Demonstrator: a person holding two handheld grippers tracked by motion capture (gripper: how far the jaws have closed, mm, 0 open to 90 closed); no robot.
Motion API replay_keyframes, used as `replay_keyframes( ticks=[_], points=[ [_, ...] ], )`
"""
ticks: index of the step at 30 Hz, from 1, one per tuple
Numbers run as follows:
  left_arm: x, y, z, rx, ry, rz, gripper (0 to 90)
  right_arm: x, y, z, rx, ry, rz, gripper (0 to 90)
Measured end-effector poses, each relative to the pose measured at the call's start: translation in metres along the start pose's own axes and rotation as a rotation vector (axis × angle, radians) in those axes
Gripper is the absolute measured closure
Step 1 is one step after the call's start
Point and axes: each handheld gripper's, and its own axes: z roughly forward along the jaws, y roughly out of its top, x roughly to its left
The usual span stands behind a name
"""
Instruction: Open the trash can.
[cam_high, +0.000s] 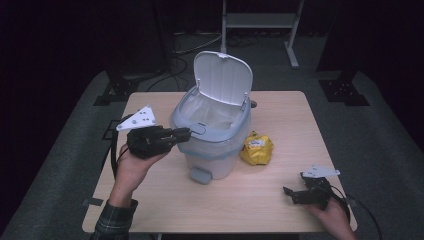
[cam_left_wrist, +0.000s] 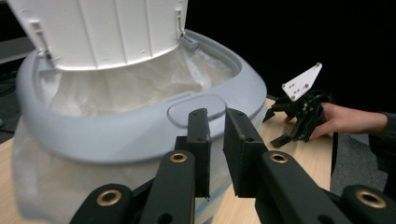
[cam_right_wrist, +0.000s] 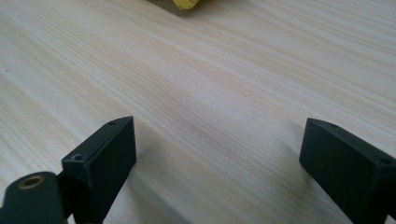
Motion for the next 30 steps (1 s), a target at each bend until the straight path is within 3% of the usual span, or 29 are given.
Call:
replay_keyframes(
  ticks=[16,30],
  points=[
    [0.0,-0.041,-0.017,0.047,0.051,-0.035,64.9,0.0,0.0,0.0,0.0,0.0,0.0,9.7],
    [0.002,-0.086,-0.019,0.103,0.154,-0.047,43.8,0.0,0.0,0.0,0.0,0.0,0.0,9.7]
  ],
)
